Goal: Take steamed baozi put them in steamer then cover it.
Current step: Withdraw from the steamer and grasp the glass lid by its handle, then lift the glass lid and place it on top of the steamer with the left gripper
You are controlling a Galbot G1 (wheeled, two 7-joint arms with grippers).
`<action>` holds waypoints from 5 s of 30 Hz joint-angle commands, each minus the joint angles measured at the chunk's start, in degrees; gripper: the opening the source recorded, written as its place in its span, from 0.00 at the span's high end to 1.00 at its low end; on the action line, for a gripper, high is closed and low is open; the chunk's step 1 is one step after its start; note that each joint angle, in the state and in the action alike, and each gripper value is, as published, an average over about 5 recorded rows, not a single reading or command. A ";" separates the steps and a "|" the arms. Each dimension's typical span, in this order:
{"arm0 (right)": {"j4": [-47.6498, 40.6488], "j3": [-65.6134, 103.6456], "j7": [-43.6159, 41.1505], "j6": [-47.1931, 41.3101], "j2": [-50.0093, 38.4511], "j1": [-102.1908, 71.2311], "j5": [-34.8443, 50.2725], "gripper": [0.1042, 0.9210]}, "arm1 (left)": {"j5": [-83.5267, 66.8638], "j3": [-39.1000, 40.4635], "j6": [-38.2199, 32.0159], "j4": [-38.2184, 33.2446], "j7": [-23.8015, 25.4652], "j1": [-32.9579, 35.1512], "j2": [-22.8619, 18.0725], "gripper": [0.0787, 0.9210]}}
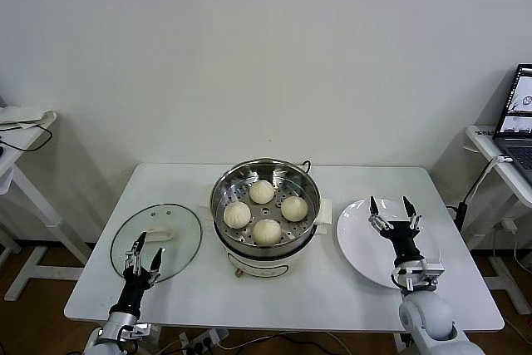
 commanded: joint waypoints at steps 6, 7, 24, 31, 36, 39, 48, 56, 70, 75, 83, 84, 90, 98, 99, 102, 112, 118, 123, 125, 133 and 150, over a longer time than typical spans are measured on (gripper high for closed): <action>-0.81 2.60 -1.29 0.86 3.05 -3.73 -2.00 0.12 | 9.21 -0.41 3.04 11.06 -2.71 -9.09 -0.20 0.12; -0.89 2.56 -1.34 0.88 3.10 -3.66 -2.09 0.12 | 9.29 -0.38 3.10 11.33 -2.65 -9.49 -0.24 0.12; -1.52 2.17 -2.43 1.33 4.38 -4.01 -3.82 0.12 | 9.21 -0.05 3.95 14.28 -0.54 -13.26 -0.49 0.12; -1.81 2.03 -2.56 1.53 5.00 -3.98 -4.50 0.12 | 8.97 0.29 4.42 14.47 -0.35 -14.22 -0.83 0.12; -1.94 2.03 -2.64 1.60 5.02 -3.91 -4.80 0.12 | 8.28 0.81 4.93 13.61 0.22 -14.42 -0.82 0.12; -2.07 2.03 -2.65 1.66 5.14 -3.88 -4.91 0.12 | 8.09 1.06 5.13 14.05 0.47 -15.01 -0.86 0.12; -2.09 2.00 -2.66 1.80 5.20 -3.99 -5.41 0.12 | 7.88 1.92 6.44 14.85 1.86 -16.63 -0.82 0.12; -1.49 2.04 -2.51 1.80 5.18 -4.06 -5.49 0.12 | 7.81 2.35 7.66 16.81 3.88 -17.78 -0.53 0.24; -1.69 2.04 -2.64 2.15 5.64 -3.91 -5.57 0.12 | 6.17 2.01 6.79 18.57 3.05 -18.27 -1.37 0.73; -1.87 1.94 -2.80 2.40 5.96 -3.96 -5.71 0.12 | 5.58 1.43 5.78 17.02 1.61 -17.68 -1.28 0.85; -2.36 1.64 -3.02 2.82 6.69 -3.73 -6.46 0.12 | 5.09 -1.01 5.54 5.20 0.41 -14.23 0.18 0.86; -2.33 1.63 -3.03 2.84 6.76 -3.72 -6.48 0.12 | 5.68 -1.61 5.59 2.91 0.30 -13.60 0.56 0.86; -2.39 1.66 -3.07 2.74 6.92 -3.48 -6.67 0.12 | 13.52 -5.87 6.38 -14.18 1.99 -12.57 3.79 0.86; -1.84 2.46 -3.16 2.66 6.83 -3.30 -6.37 0.12 | 7.91 1.37 8.05 -29.58 10.99 -11.68 9.51 0.86; -1.80 2.56 -3.14 2.58 6.71 -3.15 -6.31 0.12 | 6.50 3.86 8.55 -31.41 11.94 -11.39 9.83 0.86; -1.66 2.83 -3.02 2.34 6.39 -2.83 -6.11 0.12 | 0.30 13.74 13.46 -35.97 14.62 -11.70 10.52 0.86; -3.53 3.40 -2.98 2.71 6.86 -2.41 -6.21 0.12 | -5.54 40.69 33.28 -35.73 20.46 -20.68 2.77 0.86; -4.08 3.44 -2.84 2.65 6.67 -1.72 -5.90 0.12 | 3.48 45.35 39.43 -28.26 26.72 -26.02 -0.07 0.86; -4.82 3.58 -2.94 2.52 6.72 -1.28 -5.04 0.12 | 6.65 46.21 42.31 -23.01 30.39 -28.66 -1.18 0.86; -5.28 3.61 -3.05 2.62 6.90 -1.13 -5.09 0.12 | 7.67 46.06 43.06 -21.39 31.36 -29.40 -1.55 0.86; -6.16 3.64 -3.25 2.93 8.21 -0.79 -5.70 0.12 | 11.58 44.03 42.75 -17.67 32.87 -30.18 -0.95 0.86; -5.95 3.49 -3.13 2.89 8.03 -0.30 -6.44 0.12 | 11.86 44.36 43.29 -15.18 33.11 -30.69 -1.33 0.86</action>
